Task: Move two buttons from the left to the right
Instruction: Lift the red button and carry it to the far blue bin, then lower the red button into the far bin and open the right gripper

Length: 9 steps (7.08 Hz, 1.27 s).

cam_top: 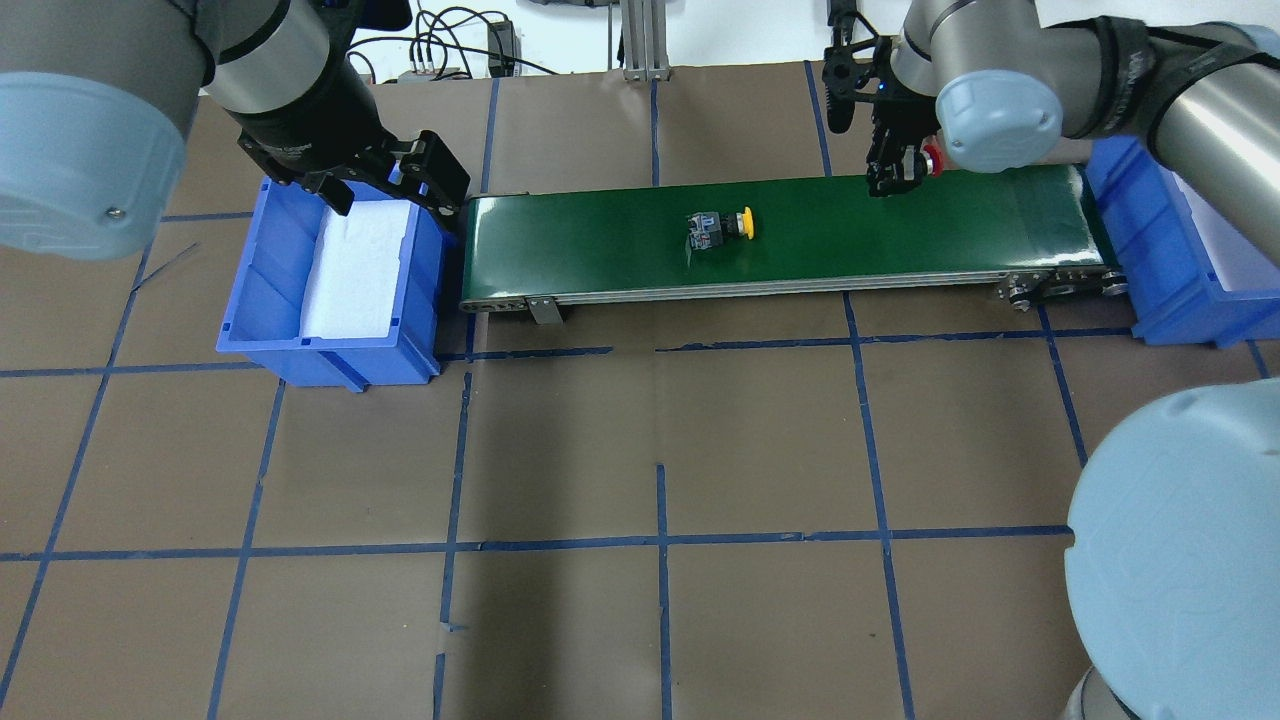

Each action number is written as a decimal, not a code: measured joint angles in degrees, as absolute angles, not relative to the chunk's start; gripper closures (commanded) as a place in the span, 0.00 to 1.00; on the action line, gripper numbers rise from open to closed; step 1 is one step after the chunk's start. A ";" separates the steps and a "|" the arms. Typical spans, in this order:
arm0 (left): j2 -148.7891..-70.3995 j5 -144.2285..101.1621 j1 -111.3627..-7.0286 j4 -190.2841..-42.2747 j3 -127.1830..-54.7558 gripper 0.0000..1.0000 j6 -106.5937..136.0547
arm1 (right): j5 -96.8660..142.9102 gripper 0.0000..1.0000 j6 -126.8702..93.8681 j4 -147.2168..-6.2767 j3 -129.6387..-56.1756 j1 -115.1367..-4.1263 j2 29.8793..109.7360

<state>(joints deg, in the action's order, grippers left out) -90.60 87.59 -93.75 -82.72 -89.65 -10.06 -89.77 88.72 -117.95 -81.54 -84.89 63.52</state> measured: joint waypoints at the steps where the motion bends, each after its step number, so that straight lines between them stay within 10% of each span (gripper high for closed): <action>1: -90.61 87.56 -93.72 -82.71 -89.65 0.00 -10.03 | -89.98 0.94 88.69 -117.29 -79.18 -80.79 63.64; 9: -90.62 87.54 -93.59 -82.71 -89.65 0.00 -10.02 | -87.37 0.93 99.97 -121.04 -76.84 -54.75 56.63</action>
